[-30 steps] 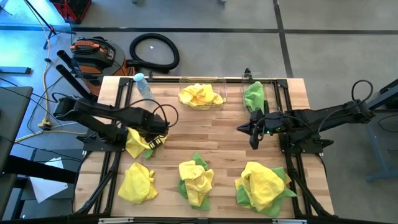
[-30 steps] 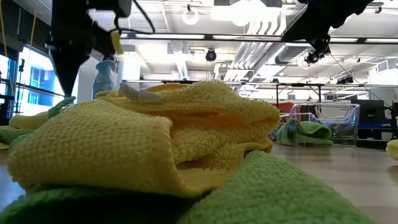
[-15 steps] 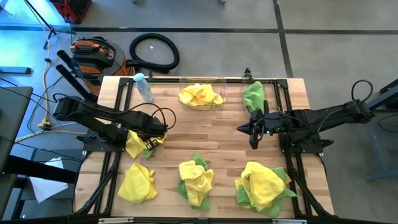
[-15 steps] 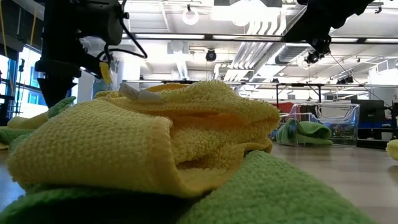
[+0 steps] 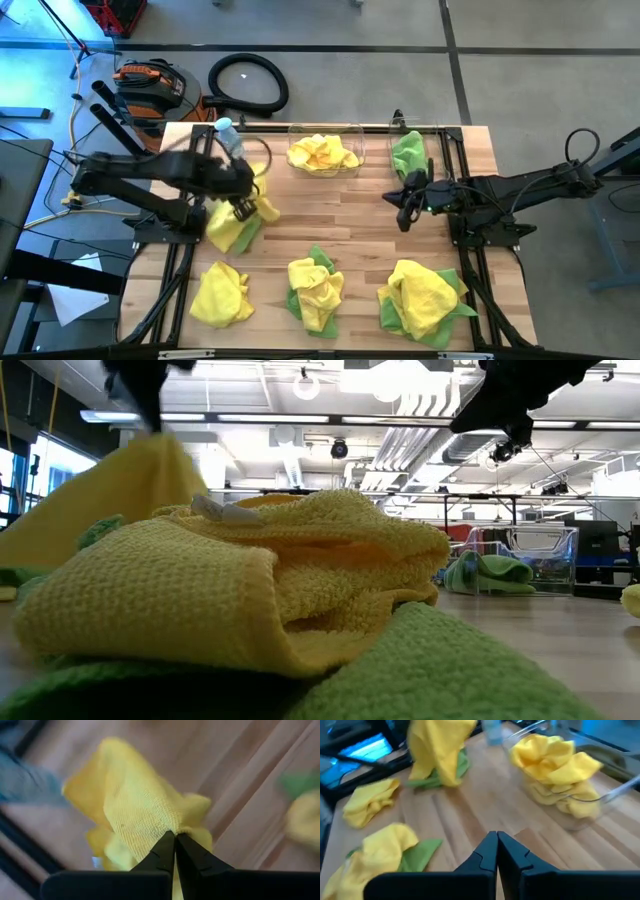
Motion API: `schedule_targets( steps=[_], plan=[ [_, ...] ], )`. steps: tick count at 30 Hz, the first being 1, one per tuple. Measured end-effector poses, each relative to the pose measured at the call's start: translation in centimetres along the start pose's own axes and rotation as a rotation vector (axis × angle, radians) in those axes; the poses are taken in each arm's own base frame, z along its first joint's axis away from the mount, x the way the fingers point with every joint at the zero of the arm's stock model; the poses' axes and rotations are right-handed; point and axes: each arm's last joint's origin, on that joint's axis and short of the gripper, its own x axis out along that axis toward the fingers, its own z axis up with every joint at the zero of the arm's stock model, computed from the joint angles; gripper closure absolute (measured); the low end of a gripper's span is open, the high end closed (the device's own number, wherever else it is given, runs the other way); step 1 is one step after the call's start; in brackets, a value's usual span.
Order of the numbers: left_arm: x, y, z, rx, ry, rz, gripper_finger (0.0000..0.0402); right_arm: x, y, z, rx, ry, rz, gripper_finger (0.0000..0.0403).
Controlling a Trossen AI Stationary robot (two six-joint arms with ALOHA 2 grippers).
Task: Sort microfiber towel by color & place in baskets
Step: Put the top left yellow microfiber cloth into the left transparent bin
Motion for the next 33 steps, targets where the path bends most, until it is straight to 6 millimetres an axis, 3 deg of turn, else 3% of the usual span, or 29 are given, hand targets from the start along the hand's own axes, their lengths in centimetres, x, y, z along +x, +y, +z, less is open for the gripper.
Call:
schedule_targets(
  steps=[6,12,15,21,27,33],
  plan=[
    [-5.7,0.4,3.1,0.005,-0.24,-0.071,0.0401,0.0,0.3,0.9,-0.008,-0.087,0.015,0.0361],
    [-8.2,-1.1,6.6,0.077,-0.373,-0.113,0.0401,0.3,0.8,2.8,-0.053,-0.243,0.056,0.0292],
    [-8.0,-2.9,8.7,0.159,-0.414,-0.136,0.0401,0.7,1.5,4.0,-0.104,-0.259,0.056,0.0263],
    [-5.6,-5.1,12.6,0.28,-0.393,-0.081,0.0401,1.6,3.0,6.5,-0.194,-0.265,0.037,0.023],
    [-4.0,-4.0,17.2,0.288,-0.43,-0.042,0.0401,1.9,3.5,7.2,-0.205,-0.183,0.019,0.0225],
    [-3.4,-1.5,20.7,0.262,-0.493,-0.054,0.0401,2.1,2.6,5.3,-0.115,0.013,-0.052,0.0242]
  ],
)
